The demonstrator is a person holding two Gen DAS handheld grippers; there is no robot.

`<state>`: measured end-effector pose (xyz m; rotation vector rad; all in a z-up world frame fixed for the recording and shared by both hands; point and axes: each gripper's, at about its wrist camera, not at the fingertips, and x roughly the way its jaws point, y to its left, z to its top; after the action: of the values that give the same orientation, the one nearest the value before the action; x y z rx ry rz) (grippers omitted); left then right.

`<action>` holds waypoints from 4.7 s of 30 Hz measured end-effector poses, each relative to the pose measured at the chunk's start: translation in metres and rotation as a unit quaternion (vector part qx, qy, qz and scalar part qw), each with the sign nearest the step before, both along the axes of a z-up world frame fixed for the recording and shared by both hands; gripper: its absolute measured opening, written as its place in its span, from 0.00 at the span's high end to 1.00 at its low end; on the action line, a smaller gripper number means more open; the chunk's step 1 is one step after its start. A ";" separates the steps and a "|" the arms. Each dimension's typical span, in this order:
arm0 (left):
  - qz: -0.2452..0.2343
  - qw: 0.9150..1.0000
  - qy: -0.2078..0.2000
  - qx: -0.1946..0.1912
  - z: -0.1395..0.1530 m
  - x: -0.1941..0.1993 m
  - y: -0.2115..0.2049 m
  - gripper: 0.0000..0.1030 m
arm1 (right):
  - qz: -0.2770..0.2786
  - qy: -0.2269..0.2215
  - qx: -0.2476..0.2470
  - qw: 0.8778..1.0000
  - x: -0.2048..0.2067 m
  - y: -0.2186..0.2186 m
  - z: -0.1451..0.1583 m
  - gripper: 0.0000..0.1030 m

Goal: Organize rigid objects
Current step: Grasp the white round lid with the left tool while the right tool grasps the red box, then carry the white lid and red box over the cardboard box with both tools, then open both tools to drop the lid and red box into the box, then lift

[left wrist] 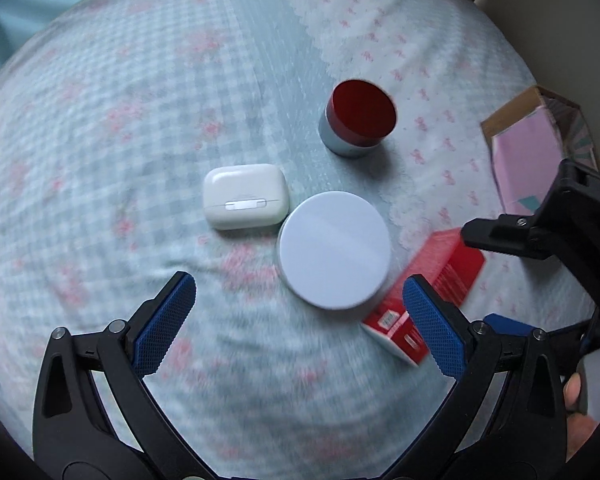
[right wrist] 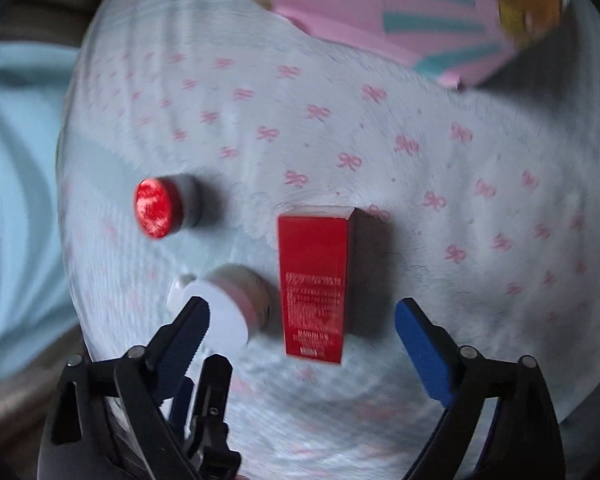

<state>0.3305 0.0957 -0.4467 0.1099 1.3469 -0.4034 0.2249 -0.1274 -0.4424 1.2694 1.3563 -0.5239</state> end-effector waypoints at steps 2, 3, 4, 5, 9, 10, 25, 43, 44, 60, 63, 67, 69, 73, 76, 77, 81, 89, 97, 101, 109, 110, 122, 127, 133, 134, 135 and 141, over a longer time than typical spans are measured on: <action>0.001 1.000 0.006 0.001 -0.011 0.003 -0.004 0.00 | 0.000 0.012 -0.004 1.000 0.006 0.002 -0.009 0.22; 0.002 1.000 0.010 0.002 -0.019 0.004 -0.007 0.00 | 0.001 0.019 -0.008 1.000 0.009 0.003 -0.014 0.27; 0.002 1.000 0.013 0.003 -0.023 0.004 -0.009 0.00 | 0.000 0.026 -0.007 1.000 0.011 0.004 -0.018 0.29; 0.000 1.000 0.017 0.003 -0.029 0.005 -0.012 0.01 | -0.004 0.030 -0.005 1.000 0.013 0.004 -0.021 0.30; -0.004 1.000 0.017 0.011 -0.043 0.008 -0.024 0.04 | -0.015 0.042 -0.015 0.999 0.019 0.004 -0.027 0.33; -0.004 1.000 0.016 0.012 -0.045 0.009 -0.026 0.04 | -0.013 0.044 -0.018 0.999 0.020 0.005 -0.027 0.35; -0.011 1.000 -0.004 0.021 -0.048 0.013 -0.052 0.31 | 0.003 0.073 -0.025 0.997 0.025 0.015 -0.044 0.61; 0.038 0.999 -0.037 0.003 0.021 0.001 0.006 0.31 | 0.053 -0.013 -0.037 0.998 -0.002 0.022 0.021 0.62; 0.040 0.998 -0.040 0.001 0.027 -0.001 0.008 0.31 | 0.057 -0.018 -0.039 0.997 -0.006 0.021 0.026 0.62; 0.010 0.996 -0.087 -0.035 0.142 -0.077 -0.002 0.31 | 0.131 -0.109 -0.096 0.981 -0.064 0.005 0.138 0.62; 0.003 0.995 -0.092 -0.047 0.159 -0.090 -0.014 0.31 | 0.144 -0.123 -0.114 0.975 -0.075 -0.005 0.158 0.62; -0.004 0.993 -0.099 -0.057 0.179 -0.105 -0.033 0.31 | 0.148 -0.141 -0.142 0.969 -0.092 -0.031 0.185 0.62; -0.011 0.993 -0.105 -0.058 0.190 -0.111 -0.044 0.31 | 0.153 -0.147 -0.152 0.965 -0.097 -0.042 0.194 0.62; -0.024 0.991 -0.122 -0.052 0.209 -0.122 -0.066 0.31 | 0.173 -0.171 -0.164 0.956 -0.103 -0.070 0.212 0.62; -0.020 0.990 -0.133 -0.042 0.217 -0.127 -0.084 0.31 | 0.200 -0.184 -0.174 0.947 -0.105 -0.092 0.219 0.62; -0.015 0.990 -0.132 -0.040 0.219 -0.128 -0.091 0.31 | 0.206 -0.186 -0.175 0.945 -0.105 -0.097 0.220 0.62; 0.015 0.992 -0.123 -0.033 0.224 -0.129 -0.123 0.31 | 0.246 -0.199 -0.170 0.933 -0.102 -0.135 0.222 0.62; 0.049 0.993 -0.103 -0.023 0.216 -0.126 -0.200 0.31 | 0.287 -0.212 -0.163 0.920 -0.085 -0.227 0.218 0.62; 0.054 0.994 -0.093 -0.011 0.201 -0.117 -0.268 0.31 | 0.298 -0.208 -0.167 0.916 -0.058 -0.310 0.209 0.62; 0.044 0.995 -0.087 -0.006 0.187 -0.106 -0.299 0.31 | 0.296 -0.201 -0.162 0.920 -0.047 -0.341 0.197 0.62; 0.018 0.998 -0.057 0.011 0.139 -0.079 -0.352 0.31 | 0.350 -0.182 -0.169 0.903 -0.008 -0.373 0.151 0.62; 0.013 0.998 -0.053 0.018 0.131 -0.077 -0.358 0.31 | 0.357 -0.181 -0.170 0.901 -0.007 -0.373 0.146 0.62; -0.034 0.997 -0.018 0.065 0.065 -0.060 -0.399 0.31 | 0.374 -0.176 -0.103 0.905 0.012 -0.368 0.079 0.62; -0.050 0.995 -0.027 0.081 0.055 -0.061 -0.406 0.31 | 0.370 -0.158 -0.094 0.911 0.021 -0.369 0.063 0.62; -0.040 0.996 -0.037 0.065 0.062 -0.060 -0.406 0.00 | 0.337 -0.138 -0.072 0.928 0.028 -0.373 0.062 0.20; -0.039 0.996 -0.043 0.065 0.068 -0.060 -0.406 0.00 | 0.323 -0.136 -0.072 0.934 0.025 -0.376 0.063 0.00; -0.039 0.996 -0.045 0.067 0.071 -0.060 -0.406 0.00 | 0.308 -0.143 -0.072 0.938 0.021 -0.379 0.065 0.00; -0.038 0.995 -0.049 0.073 0.081 -0.059 -0.402 0.00 | 0.304 -0.140 -0.071 0.940 0.005 -0.379 0.065 0.00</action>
<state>0.2720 -0.3068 -0.3652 0.2993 1.2768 -0.3580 0.2298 -0.5067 -0.3774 0.7138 1.3497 -0.0050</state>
